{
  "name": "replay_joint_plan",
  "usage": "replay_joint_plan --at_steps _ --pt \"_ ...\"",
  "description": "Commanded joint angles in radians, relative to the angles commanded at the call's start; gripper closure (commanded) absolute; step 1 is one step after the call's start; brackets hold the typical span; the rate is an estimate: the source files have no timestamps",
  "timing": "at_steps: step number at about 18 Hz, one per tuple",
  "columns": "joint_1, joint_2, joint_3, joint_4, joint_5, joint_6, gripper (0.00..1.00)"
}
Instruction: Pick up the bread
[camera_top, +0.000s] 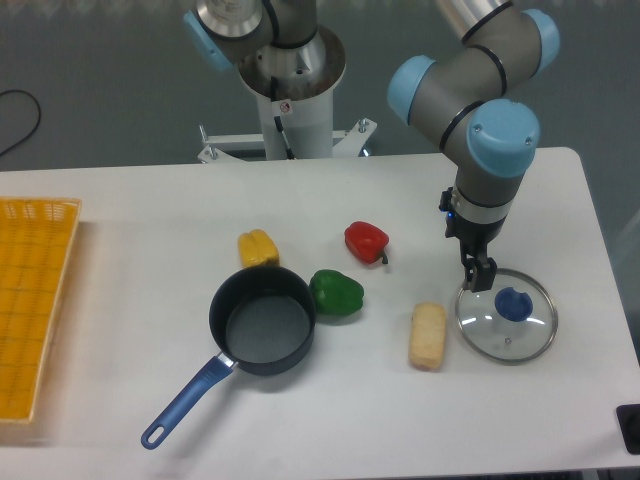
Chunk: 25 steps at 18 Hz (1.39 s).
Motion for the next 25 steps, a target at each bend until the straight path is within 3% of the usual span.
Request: replay_joint_plan --at_steps 15,25 --pt "-0.005 -0.015 -0.021 0.012 -0.009 -0.067 0.0" --pt "-0.066 -0.071 -0.006 0.014 -0.005 -0.399 0.0"
